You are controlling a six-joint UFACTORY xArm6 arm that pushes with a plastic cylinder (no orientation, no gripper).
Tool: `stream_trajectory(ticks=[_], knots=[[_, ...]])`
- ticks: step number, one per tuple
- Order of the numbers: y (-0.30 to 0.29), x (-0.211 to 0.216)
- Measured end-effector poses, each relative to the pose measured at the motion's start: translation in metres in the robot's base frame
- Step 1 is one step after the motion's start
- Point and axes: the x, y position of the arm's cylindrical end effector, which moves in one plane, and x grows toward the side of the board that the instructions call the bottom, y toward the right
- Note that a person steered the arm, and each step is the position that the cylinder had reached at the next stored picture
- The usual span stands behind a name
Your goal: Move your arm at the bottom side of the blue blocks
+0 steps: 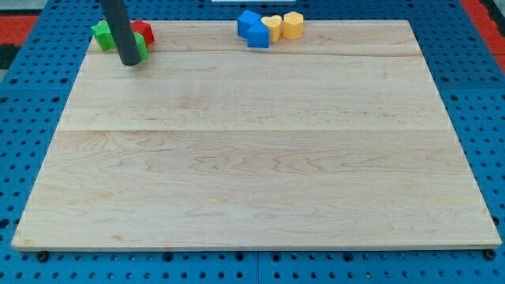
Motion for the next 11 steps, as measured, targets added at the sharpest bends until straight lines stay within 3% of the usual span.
stream_trajectory(ticks=[3,5,9,11], knots=[[-0.007,-0.029],[0.004,-0.007],[0.245,-0.013],[0.349,-0.069]])
